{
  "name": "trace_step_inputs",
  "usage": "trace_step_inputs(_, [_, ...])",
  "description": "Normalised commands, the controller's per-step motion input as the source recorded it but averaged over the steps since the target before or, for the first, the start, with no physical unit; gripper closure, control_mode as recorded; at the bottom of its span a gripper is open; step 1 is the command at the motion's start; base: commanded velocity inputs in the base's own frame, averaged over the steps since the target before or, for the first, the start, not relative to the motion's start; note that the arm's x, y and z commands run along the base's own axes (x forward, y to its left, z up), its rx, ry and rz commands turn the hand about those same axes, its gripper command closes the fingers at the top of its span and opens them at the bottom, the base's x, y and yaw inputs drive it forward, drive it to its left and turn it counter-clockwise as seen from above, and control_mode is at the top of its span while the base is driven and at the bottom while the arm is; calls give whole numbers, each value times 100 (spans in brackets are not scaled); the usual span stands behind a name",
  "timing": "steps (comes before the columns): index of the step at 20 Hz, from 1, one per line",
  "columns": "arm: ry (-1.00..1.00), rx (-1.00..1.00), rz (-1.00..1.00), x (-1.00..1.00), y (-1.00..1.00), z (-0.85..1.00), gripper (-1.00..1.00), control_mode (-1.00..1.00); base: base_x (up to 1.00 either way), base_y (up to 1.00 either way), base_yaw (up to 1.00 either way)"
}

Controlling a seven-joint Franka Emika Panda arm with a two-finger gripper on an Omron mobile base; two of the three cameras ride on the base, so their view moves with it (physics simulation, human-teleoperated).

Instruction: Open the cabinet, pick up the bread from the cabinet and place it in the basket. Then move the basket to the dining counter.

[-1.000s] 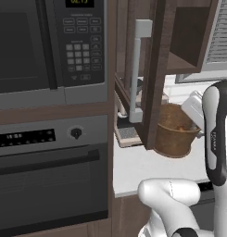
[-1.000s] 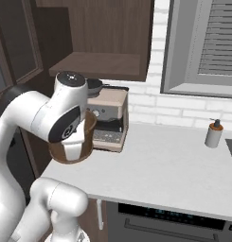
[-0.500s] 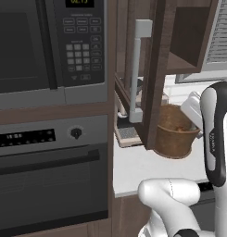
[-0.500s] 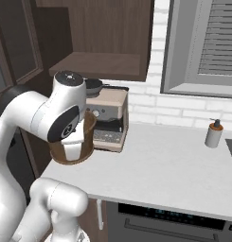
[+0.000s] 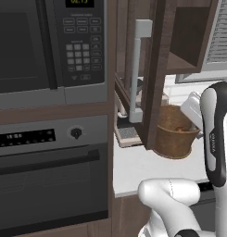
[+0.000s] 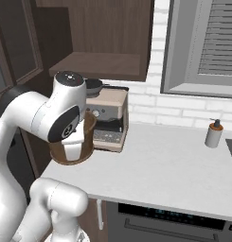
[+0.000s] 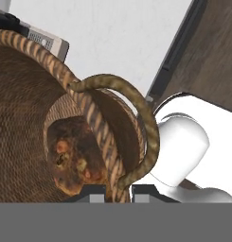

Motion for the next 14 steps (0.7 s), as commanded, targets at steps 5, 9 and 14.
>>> trace_step_inputs(5, [0, 0, 0, -4, 0, 0, 100, 100, -30, -5, 0])
trace_step_inputs(9, [0, 0, 0, 0, 0, 0, 100, 100, -68, -10, -1])
trace_step_inputs(14, [0, 0, 0, 0, 0, 0, 100, 100, -70, -1, 0])
